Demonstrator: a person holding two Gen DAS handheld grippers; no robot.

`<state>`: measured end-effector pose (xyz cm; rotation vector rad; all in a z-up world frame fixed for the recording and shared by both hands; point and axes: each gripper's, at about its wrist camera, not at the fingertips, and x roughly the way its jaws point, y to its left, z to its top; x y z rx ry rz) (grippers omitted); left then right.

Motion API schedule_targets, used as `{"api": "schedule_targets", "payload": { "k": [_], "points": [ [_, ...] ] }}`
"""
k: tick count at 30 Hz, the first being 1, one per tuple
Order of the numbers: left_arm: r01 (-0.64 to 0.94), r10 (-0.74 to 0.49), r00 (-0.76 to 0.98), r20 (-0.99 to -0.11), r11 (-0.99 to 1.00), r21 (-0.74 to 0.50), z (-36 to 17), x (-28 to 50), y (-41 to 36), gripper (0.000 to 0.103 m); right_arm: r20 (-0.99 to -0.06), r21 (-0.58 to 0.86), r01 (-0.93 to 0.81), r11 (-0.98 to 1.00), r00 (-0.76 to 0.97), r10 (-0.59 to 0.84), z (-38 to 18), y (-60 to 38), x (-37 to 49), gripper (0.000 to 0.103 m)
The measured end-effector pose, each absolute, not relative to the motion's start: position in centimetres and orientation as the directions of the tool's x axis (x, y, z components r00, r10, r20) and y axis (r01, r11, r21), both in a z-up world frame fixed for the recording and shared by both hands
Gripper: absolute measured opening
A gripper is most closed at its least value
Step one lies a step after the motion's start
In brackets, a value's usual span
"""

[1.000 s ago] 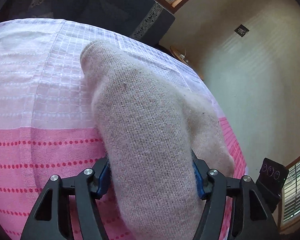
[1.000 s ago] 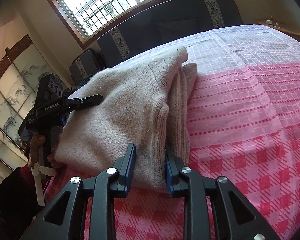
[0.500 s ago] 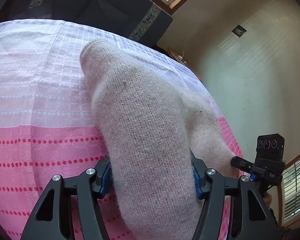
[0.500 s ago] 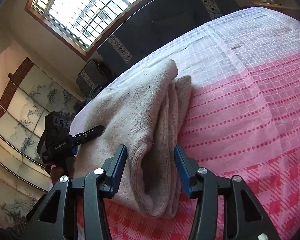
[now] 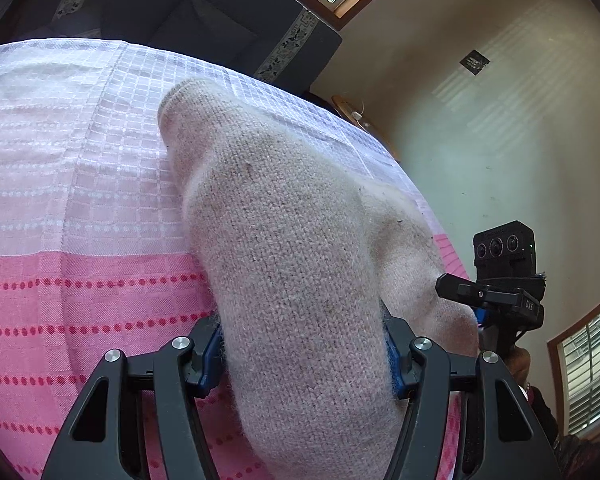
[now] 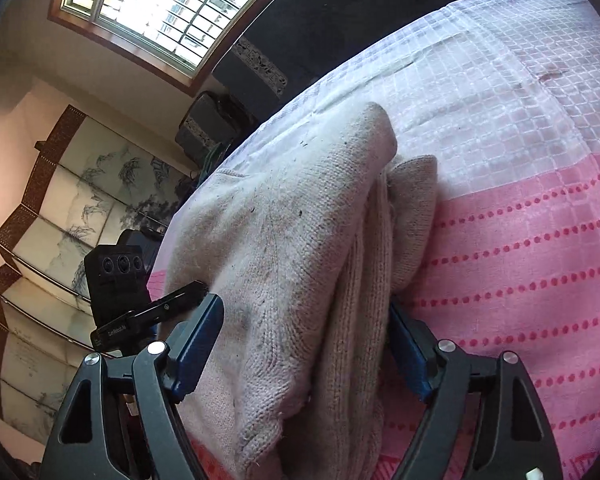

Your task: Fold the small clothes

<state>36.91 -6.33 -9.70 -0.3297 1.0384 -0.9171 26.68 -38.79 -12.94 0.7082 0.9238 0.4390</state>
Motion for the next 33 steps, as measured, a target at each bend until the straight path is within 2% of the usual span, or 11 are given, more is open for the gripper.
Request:
{"api": "schedule_targets", "payload": {
  "k": [1, 2, 3, 4, 9, 11, 14, 17, 23, 27, 33],
  "points": [
    [0.492, -0.783, 0.190, -0.592, 0.598, -0.633, -9.7, 37.0, -6.3, 0.062, -0.565, 0.716, -0.052, 0.696, 0.543, 0.621, -12.9, -38.8, 26.8, 0.077],
    [0.492, -0.784, 0.189, -0.591, 0.596, -0.634, -9.7, 37.0, -6.2, 0.062, -0.570, 0.710, -0.049, 0.703, 0.546, 0.614, -13.1, -38.8, 26.9, 0.072],
    [0.494, -0.784, 0.189, -0.591, 0.596, -0.633, -9.7, 37.1, -6.2, 0.063, -0.577, 0.705, -0.038, 0.709, 0.550, 0.604, -13.3, -38.9, 26.9, 0.056],
    [0.497, -0.783, 0.190, -0.592, 0.597, -0.630, -9.7, 37.0, -6.2, 0.063, -0.574, 0.716, -0.027, 0.698, 0.546, 0.610, -13.8, -39.1, 27.1, 0.049],
    [0.502, -0.781, 0.190, -0.594, 0.598, -0.625, -9.6, 37.0, -6.3, 0.063, -0.516, 0.764, -0.051, 0.643, 0.550, 0.657, -14.2, -39.7, 27.0, 0.037],
    [0.506, -0.779, 0.192, -0.597, 0.600, -0.620, -9.5, 36.9, -6.5, 0.063, -0.493, 0.763, -0.086, 0.641, 0.564, 0.662, -13.9, -39.7, 26.5, 0.035],
    [0.517, -0.770, 0.200, -0.606, 0.608, -0.602, -9.3, 36.8, -6.8, 0.064, -0.544, 0.735, -0.066, 0.674, 0.536, 0.646, -14.2, -39.2, 26.8, 0.036],
    [0.524, -0.759, 0.212, -0.616, 0.620, -0.584, -9.1, 36.6, -7.1, 0.066, -0.536, 0.751, -0.056, 0.657, 0.529, 0.658, -14.5, -39.6, 27.6, 0.038],
    [0.553, -0.697, 0.282, -0.659, 0.680, -0.481, -8.6, 35.6, -8.2, 0.070, -0.589, 0.664, -0.091, 0.742, 0.548, 0.594, -13.8, -37.6, 27.7, 0.052],
    [0.591, -0.630, 0.373, -0.681, 0.727, -0.349, -7.7, 34.1, -9.5, 0.069, -0.631, 0.601, -0.093, 0.794, 0.554, 0.543, -13.3, -37.1, 27.6, 0.041],
    [0.603, -0.586, 0.427, -0.689, 0.752, -0.266, -7.4, 33.2, -10.4, 0.065, -0.663, 0.481, -0.114, 0.869, 0.601, 0.446, -12.1, -35.6, 26.7, 0.037]
  ]
}}
